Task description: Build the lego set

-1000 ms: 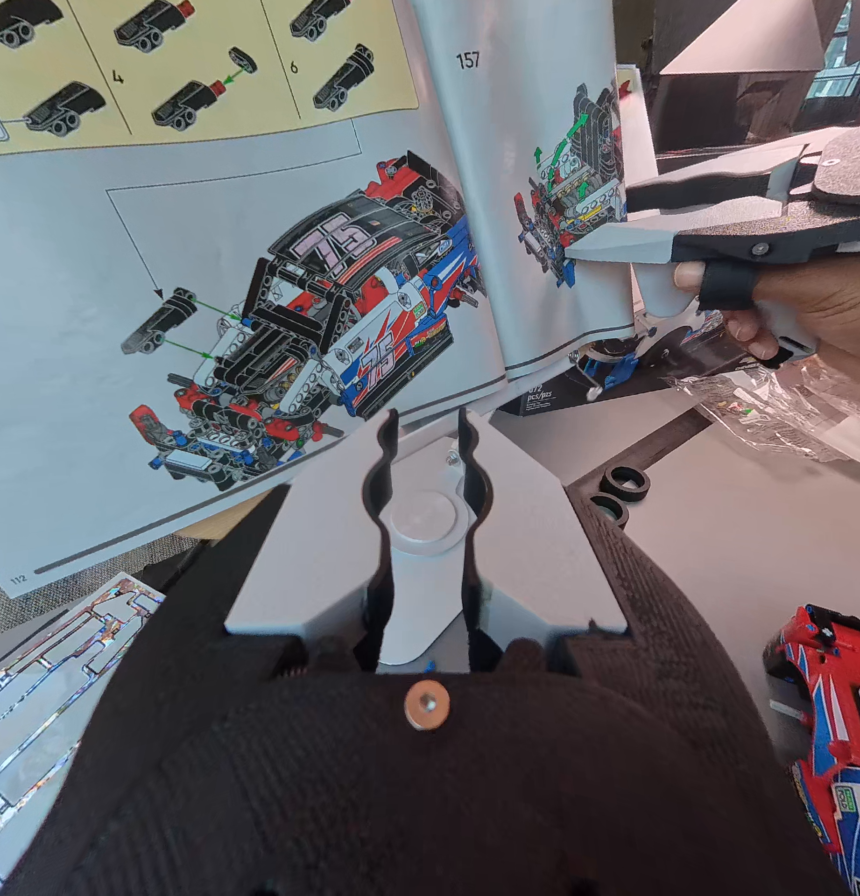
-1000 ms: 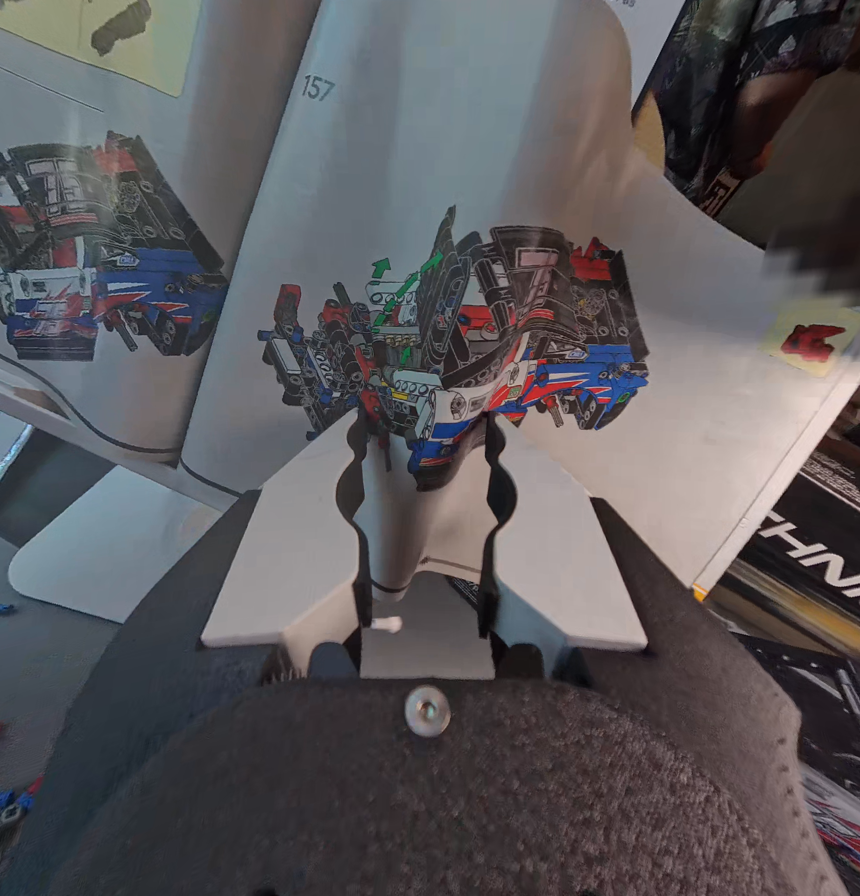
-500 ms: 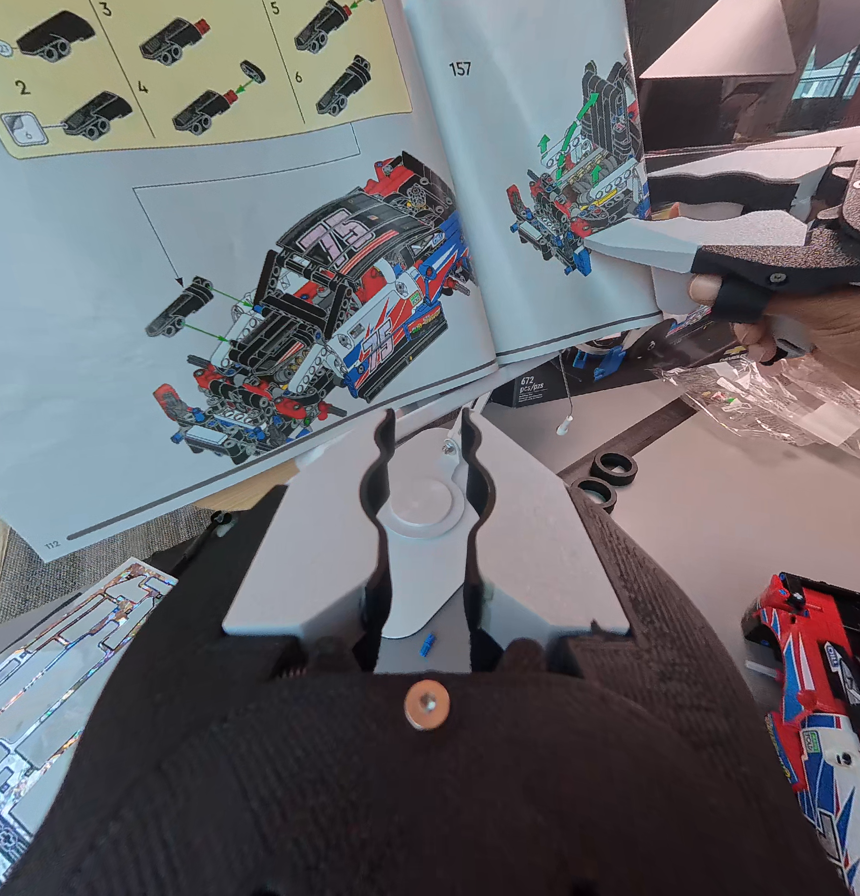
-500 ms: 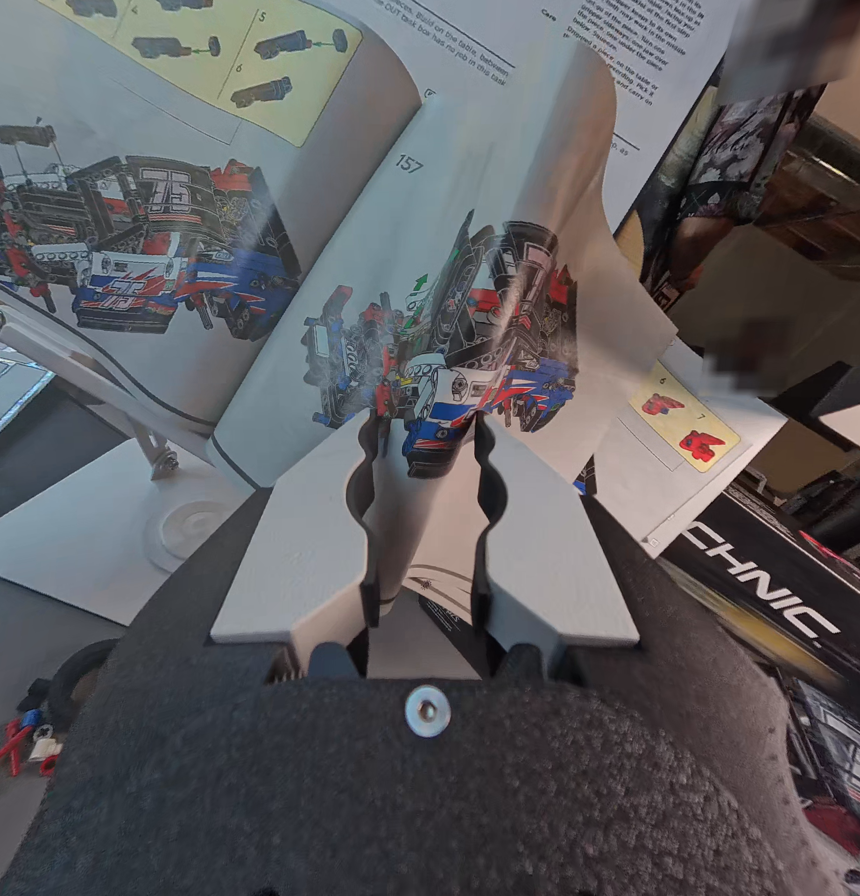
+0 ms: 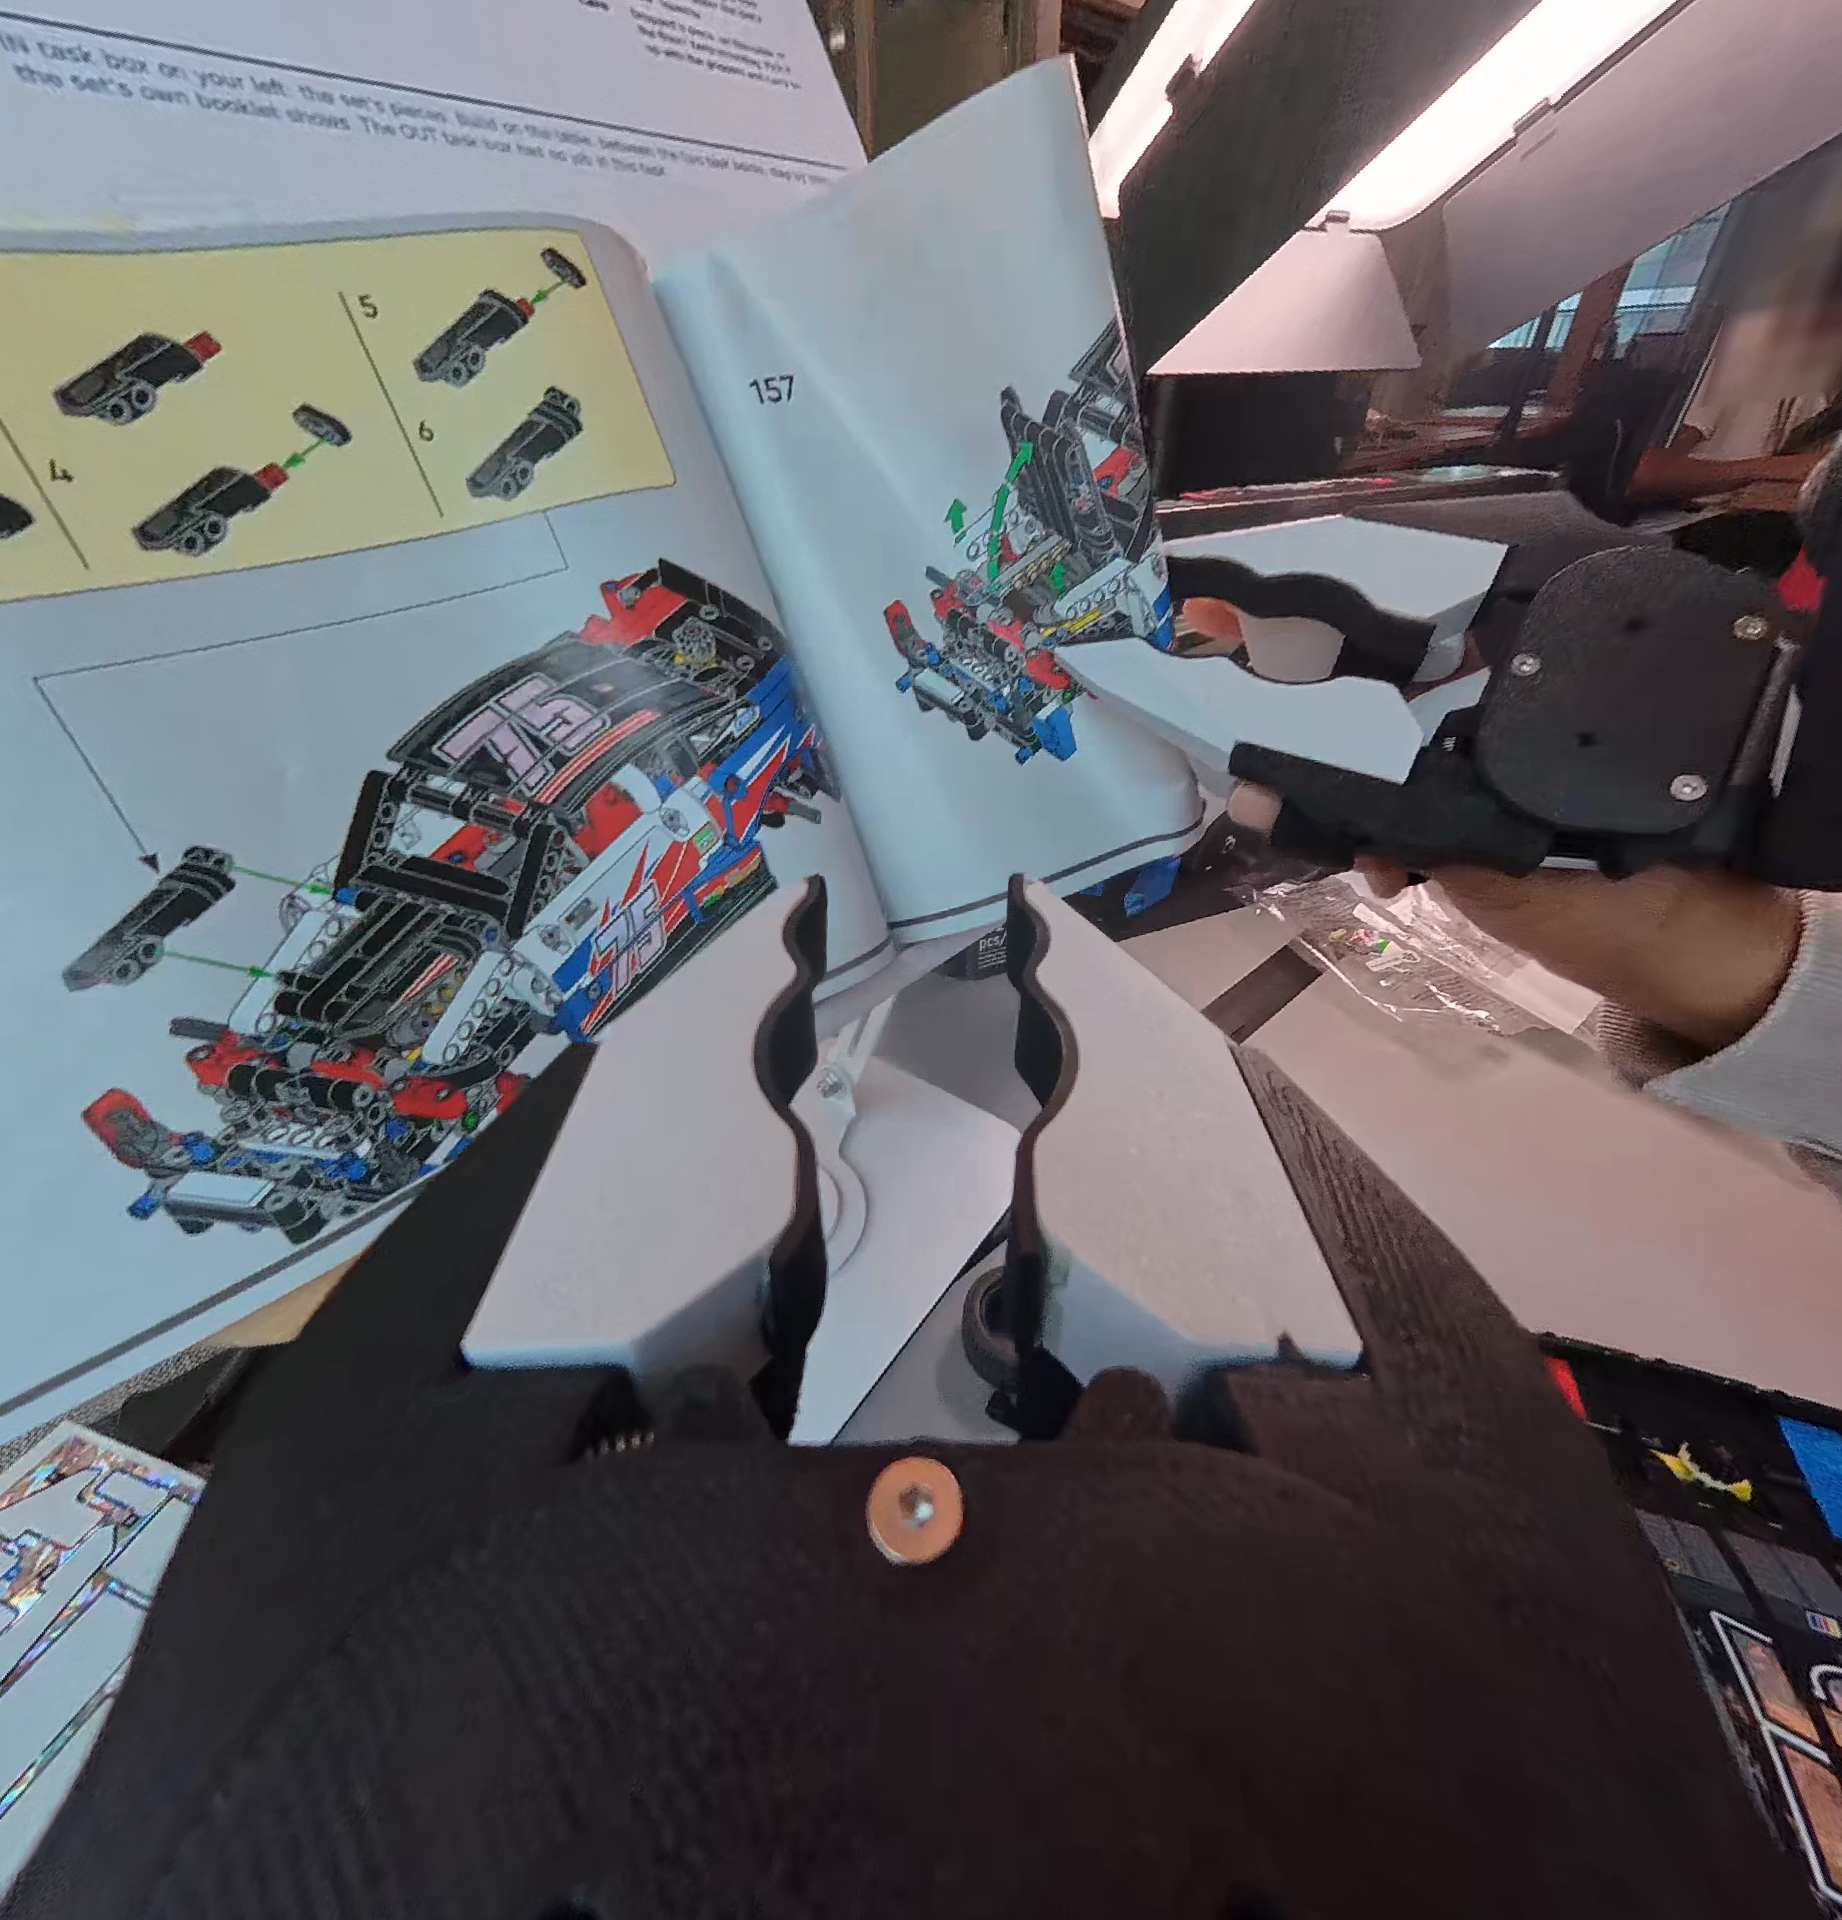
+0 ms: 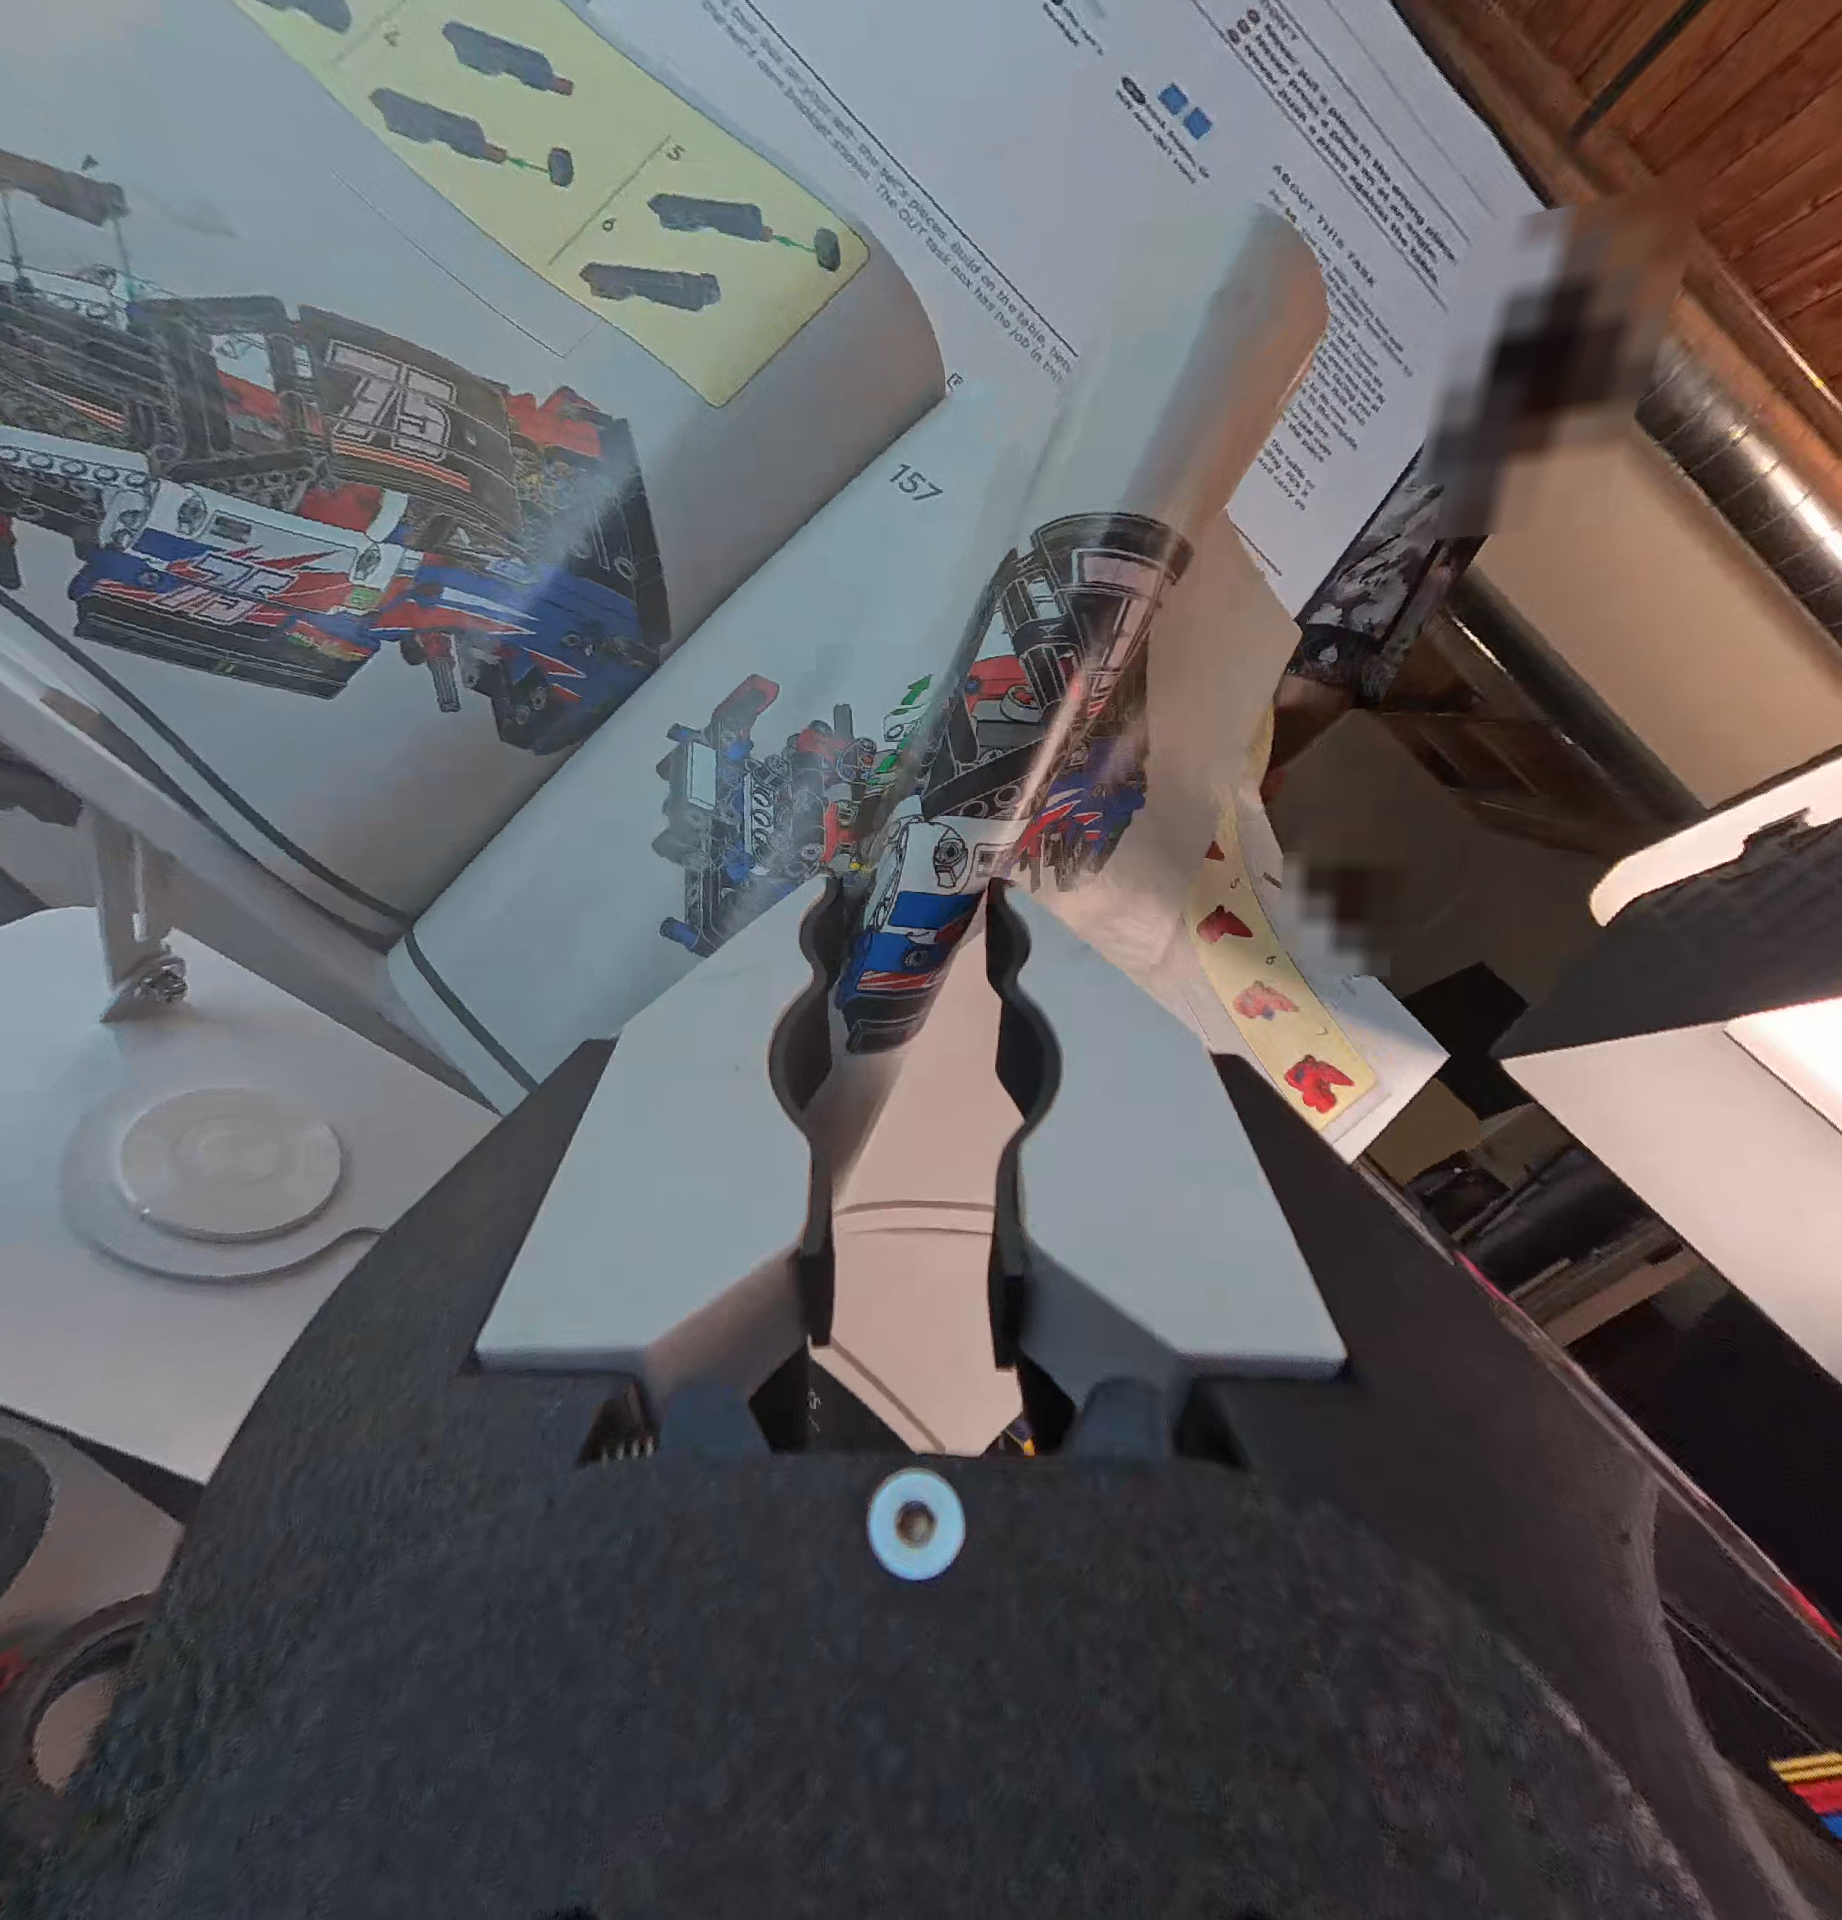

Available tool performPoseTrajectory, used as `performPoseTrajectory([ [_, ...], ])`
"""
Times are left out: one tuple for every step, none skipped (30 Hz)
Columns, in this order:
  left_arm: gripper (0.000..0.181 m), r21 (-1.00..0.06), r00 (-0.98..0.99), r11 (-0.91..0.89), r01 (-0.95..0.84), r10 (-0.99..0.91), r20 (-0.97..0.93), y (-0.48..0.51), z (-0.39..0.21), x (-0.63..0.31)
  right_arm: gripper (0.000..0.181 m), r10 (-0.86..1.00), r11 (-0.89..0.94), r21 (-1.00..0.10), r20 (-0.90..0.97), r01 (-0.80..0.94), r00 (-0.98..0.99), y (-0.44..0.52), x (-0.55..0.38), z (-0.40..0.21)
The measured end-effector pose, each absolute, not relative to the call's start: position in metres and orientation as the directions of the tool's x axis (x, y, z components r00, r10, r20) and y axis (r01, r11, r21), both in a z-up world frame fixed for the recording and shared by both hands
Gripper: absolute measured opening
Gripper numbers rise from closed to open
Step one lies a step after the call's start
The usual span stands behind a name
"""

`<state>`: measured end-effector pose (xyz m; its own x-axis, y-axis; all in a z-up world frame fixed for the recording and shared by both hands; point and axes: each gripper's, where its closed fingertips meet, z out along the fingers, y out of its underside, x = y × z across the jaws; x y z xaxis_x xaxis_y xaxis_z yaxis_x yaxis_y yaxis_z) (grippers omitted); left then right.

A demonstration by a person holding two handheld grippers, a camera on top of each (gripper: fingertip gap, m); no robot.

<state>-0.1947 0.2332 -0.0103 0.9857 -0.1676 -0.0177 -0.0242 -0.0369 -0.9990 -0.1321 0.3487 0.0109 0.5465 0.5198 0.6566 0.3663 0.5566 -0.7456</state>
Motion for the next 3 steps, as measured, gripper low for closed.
performPoseTrajectory([
  [0.034, -0.999, 0.983, -0.031, -0.020, -0.184, -0.014, 0.234, -0.005, -0.189, 0.032, 0.532, 0.538, -0.762, 0.639, 0.360, 0.556, 0.350, -0.130, 0.010],
  [0.036, -1.000, 0.980, -0.025, -0.016, -0.200, -0.011, 0.236, 0.001, -0.184, 0.037, 0.534, 0.536, -0.765, 0.634, 0.357, 0.559, 0.350, -0.129, 0.011],
  [0.037, -1.000, 0.977, -0.018, -0.013, -0.215, -0.009, 0.238, 0.006, -0.178, 0.035, 0.531, 0.557, -0.753, 0.648, 0.351, 0.547, 0.347, -0.130, 0.011],
])
